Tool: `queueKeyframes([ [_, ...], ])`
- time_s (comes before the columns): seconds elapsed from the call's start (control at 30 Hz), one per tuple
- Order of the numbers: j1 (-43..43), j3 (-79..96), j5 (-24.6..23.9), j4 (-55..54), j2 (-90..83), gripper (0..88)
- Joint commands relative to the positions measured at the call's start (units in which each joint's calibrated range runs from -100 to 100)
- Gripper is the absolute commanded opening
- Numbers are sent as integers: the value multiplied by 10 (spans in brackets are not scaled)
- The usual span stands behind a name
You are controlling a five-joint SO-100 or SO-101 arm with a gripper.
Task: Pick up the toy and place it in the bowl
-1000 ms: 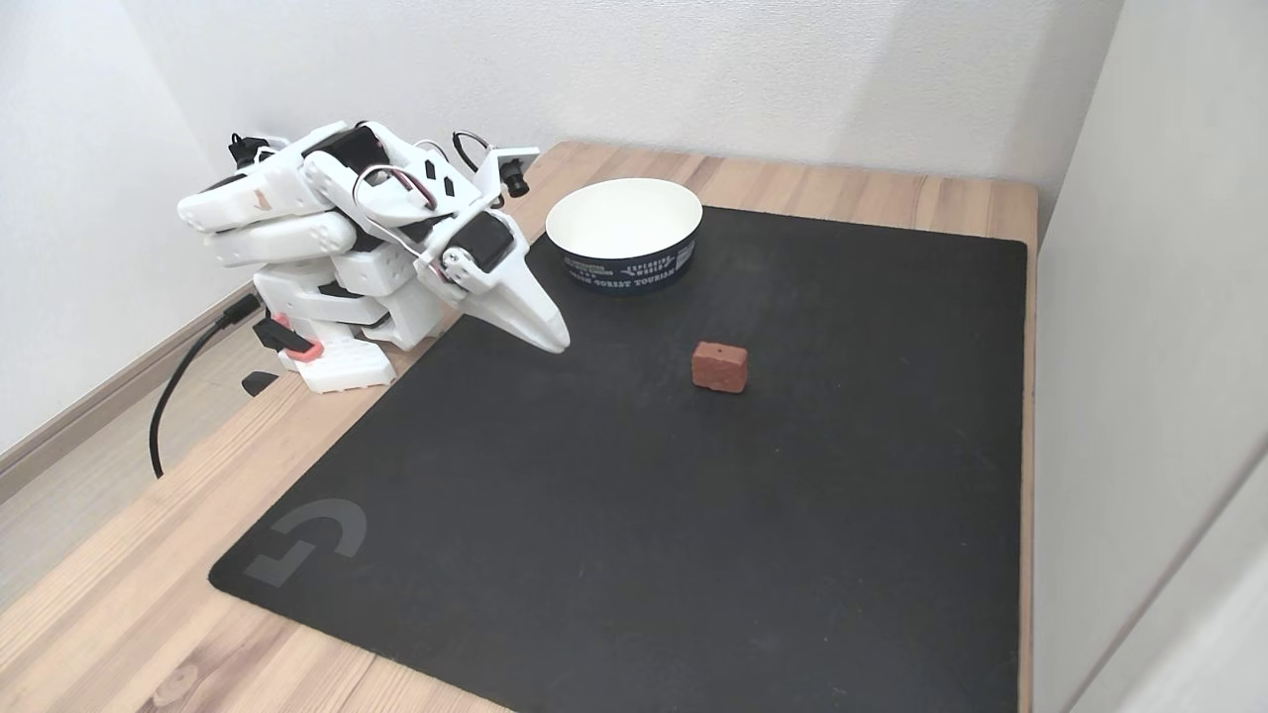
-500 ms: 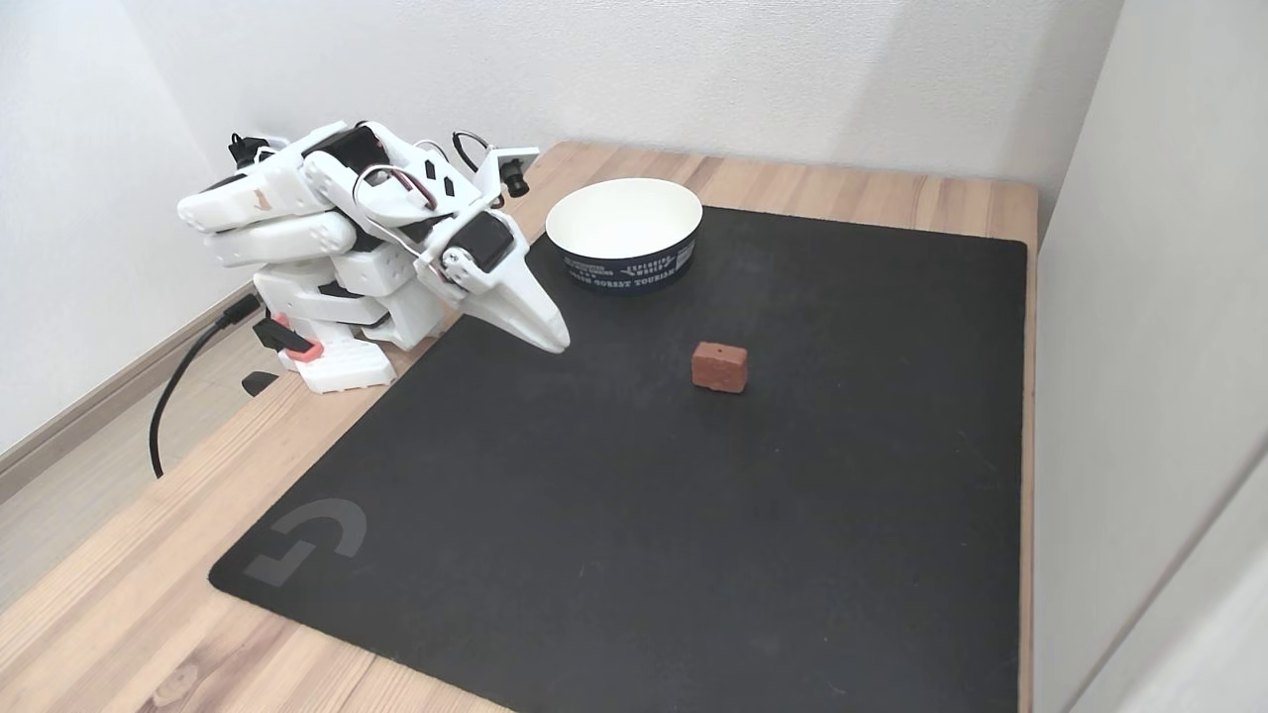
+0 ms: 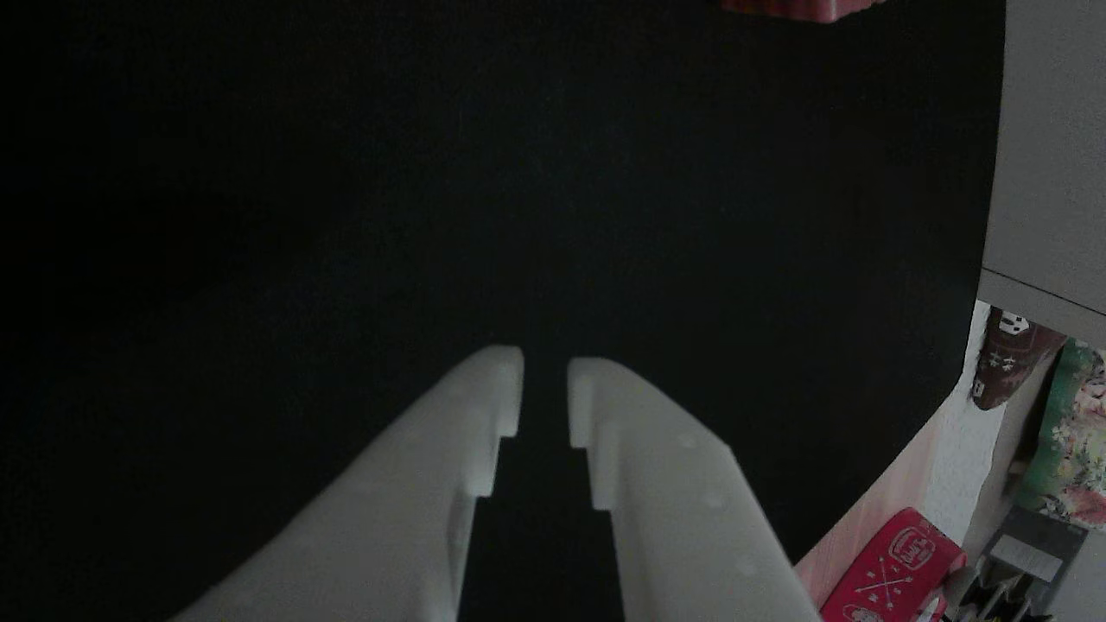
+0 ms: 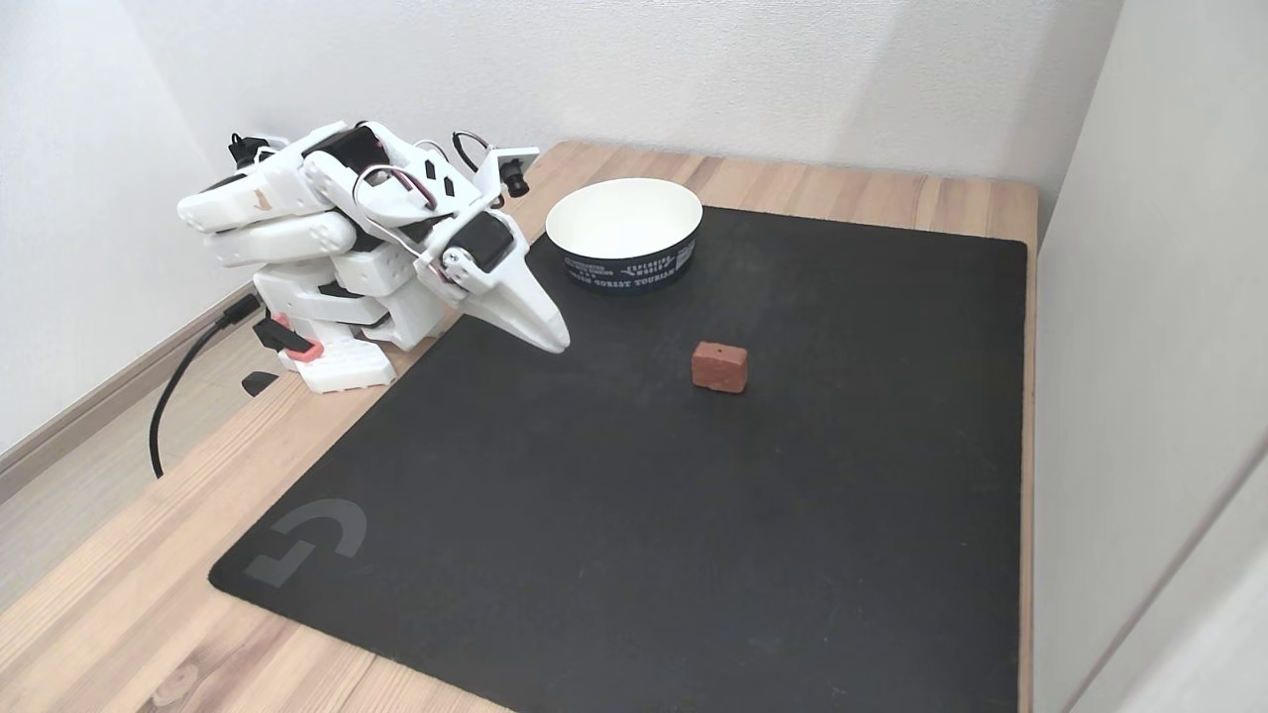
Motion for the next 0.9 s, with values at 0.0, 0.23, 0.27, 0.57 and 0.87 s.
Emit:
queueKeyframes([
  [0.0,-3,-8,-2,4,-1,24],
  [0.23,-26,-100,-3,-14,125,24],
  [0.27,-29,-121,-3,-21,153,24],
  [0.57,-69,-374,-3,-76,454,25],
  [0.87,-102,-615,-3,-36,655,25],
])
